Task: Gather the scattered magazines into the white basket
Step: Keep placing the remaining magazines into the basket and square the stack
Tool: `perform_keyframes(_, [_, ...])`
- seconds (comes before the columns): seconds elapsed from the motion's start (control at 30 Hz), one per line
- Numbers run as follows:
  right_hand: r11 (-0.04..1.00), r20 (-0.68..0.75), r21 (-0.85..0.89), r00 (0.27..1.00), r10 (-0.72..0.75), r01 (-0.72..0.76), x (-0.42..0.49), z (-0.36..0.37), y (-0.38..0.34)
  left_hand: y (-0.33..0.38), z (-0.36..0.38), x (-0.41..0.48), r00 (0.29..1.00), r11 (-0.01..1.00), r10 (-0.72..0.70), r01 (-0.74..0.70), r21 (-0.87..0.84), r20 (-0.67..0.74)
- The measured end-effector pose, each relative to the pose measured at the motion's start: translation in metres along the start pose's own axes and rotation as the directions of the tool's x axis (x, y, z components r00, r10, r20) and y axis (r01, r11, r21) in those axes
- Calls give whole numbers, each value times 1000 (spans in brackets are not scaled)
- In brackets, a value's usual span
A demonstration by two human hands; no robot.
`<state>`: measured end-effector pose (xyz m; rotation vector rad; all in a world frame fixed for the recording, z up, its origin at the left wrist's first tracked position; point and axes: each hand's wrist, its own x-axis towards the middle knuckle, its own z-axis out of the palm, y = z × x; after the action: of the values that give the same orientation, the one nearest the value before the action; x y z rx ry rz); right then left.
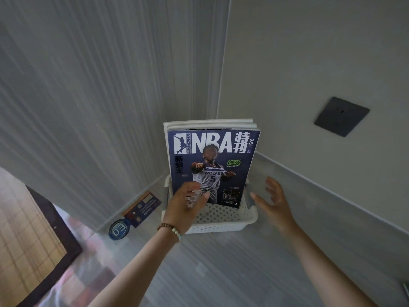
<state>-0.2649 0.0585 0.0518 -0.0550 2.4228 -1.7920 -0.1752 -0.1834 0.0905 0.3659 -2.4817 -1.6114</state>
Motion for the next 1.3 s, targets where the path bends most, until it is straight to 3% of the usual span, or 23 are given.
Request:
perform_keyframes(0.23, [995,-184,22,978,97,-95,-63,-68,9,35,74,-1,938,1000,15,-7,-23,347])
perform_keyframes(0.33, [989,-291,26,946,145,-144,-107,-118,18,55,122,-8,866,994,10,-62,87,500])
perform_keyframes(0.43, [973,-386,1,898,213,-231,-156,-173,35,81,174,-30,804,990,36,-111,90,594])
perform_keyframes(0.67, [909,-522,112,755,397,-401,-254,-284,80,124,293,-105,626,964,47,-234,130,778])
perform_keyframes(0.8, [859,-628,190,614,478,-475,-299,-329,112,132,363,-141,562,948,-19,-252,193,827])
perform_keyframes(0.9, [821,-632,342,536,560,-457,-328,-349,137,129,418,-162,556,909,-99,-287,303,825])
perform_keyframes(1.0, [714,-538,512,469,700,-478,-346,-362,162,121,458,-175,611,867,-185,-268,420,770])
perform_keyframes(1.17, [693,-483,590,507,714,-414,-344,-375,175,112,483,-186,694,833,-205,-246,495,690])
perform_keyframes(1.3, [703,-491,615,525,695,-357,-338,-378,179,112,481,-185,635,936,-224,-70,344,740])
